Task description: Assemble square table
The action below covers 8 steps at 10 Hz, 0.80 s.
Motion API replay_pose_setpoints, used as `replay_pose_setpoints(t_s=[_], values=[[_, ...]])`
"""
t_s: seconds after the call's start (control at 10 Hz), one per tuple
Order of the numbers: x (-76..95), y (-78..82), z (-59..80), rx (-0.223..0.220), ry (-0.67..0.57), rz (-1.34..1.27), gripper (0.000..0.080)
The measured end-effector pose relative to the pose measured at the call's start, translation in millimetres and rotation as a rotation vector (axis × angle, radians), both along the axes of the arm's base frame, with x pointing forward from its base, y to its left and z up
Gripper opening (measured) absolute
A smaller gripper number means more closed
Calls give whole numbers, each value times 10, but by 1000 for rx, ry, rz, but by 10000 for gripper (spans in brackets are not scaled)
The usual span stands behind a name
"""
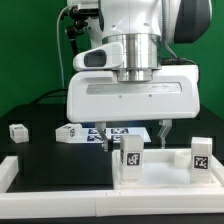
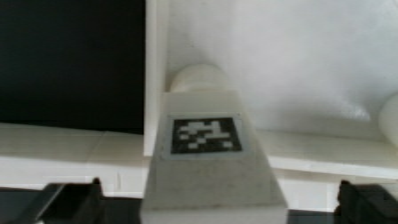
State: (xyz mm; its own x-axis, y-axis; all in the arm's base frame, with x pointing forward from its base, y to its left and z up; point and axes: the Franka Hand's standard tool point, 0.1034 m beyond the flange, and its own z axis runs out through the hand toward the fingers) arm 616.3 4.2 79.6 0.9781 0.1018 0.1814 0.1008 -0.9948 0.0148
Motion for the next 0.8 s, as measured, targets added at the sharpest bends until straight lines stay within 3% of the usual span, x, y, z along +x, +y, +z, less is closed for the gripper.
replay_pose_setpoints(t_s=[0.1, 0.2, 0.3, 0.4, 0.7, 0.8], values=[[0, 0, 0, 0, 0, 0, 649], [-1, 0, -1, 0, 0, 0, 524], [-1, -1, -1, 0, 0, 0, 339], [-1, -2, -2, 0, 0, 0, 289], [19, -51, -8, 0, -33, -42, 289], [28, -41, -9, 20, -43, -148, 289]])
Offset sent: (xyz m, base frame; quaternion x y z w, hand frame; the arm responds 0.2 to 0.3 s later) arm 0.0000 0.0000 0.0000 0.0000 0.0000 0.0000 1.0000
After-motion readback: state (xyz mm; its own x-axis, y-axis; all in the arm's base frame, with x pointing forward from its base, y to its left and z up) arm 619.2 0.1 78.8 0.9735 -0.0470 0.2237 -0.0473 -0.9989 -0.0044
